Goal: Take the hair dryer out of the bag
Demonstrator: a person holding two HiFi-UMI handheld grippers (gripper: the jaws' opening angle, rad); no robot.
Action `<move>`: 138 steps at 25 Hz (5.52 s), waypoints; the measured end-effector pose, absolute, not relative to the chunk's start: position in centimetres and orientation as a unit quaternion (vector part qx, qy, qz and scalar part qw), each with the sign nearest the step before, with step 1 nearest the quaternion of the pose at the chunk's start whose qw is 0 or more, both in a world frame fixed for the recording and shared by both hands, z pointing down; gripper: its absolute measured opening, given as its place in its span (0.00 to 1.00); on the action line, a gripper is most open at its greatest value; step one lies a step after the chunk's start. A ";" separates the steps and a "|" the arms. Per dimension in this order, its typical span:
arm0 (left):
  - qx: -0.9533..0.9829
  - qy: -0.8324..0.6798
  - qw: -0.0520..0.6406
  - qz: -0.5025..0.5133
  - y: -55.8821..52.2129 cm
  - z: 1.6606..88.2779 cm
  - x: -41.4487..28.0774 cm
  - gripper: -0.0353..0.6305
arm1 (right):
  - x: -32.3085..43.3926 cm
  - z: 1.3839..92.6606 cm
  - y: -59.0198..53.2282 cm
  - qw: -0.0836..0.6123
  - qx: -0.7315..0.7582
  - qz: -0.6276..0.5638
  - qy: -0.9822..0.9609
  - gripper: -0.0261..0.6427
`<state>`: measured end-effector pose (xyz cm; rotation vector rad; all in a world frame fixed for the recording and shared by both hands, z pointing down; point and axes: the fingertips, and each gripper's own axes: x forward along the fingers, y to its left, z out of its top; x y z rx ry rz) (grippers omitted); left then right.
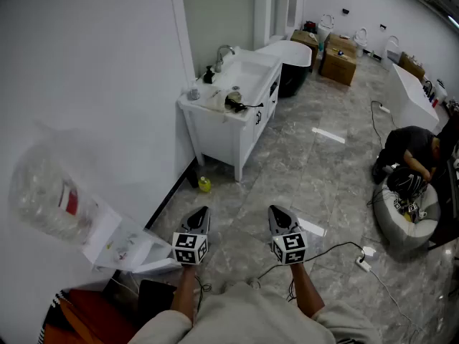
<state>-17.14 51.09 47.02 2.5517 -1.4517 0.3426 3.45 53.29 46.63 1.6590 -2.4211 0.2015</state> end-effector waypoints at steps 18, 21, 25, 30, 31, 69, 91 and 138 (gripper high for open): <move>0.857 -0.496 0.085 0.111 51.4 47.2 -14.4 0.08 | 5.9 47.2 53.1 0.086 0.550 0.067 -0.828 0.05; 0.859 -0.492 0.094 0.106 51.3 47.6 -13.2 0.16 | 6.1 47.5 53.2 0.088 0.532 0.065 -0.840 0.21; 0.863 -0.482 0.103 0.111 51.3 48.5 -11.0 0.31 | 6.8 48.1 53.0 0.097 0.513 0.060 -0.851 0.29; 0.864 -0.482 0.098 0.111 51.0 49.0 -9.1 0.41 | 8.1 48.5 52.3 0.098 0.507 0.056 -0.855 0.39; 0.863 -0.483 0.096 0.110 50.8 49.0 -8.9 0.43 | 8.3 48.6 52.1 0.100 0.504 0.056 -0.856 0.43; 0.880 -0.451 0.108 0.100 21.8 50.5 -12.4 0.44 | 4.3 49.5 24.4 0.137 0.533 0.043 -0.834 0.49; 0.890 -0.427 0.119 0.107 6.5 51.9 -16.7 0.44 | 0.0 51.0 10.2 0.160 0.549 0.052 -0.819 0.49; 0.863 -0.441 0.139 0.201 -24.4 58.3 -7.3 0.44 | 5.7 56.6 -23.3 0.173 0.475 0.093 -0.858 0.48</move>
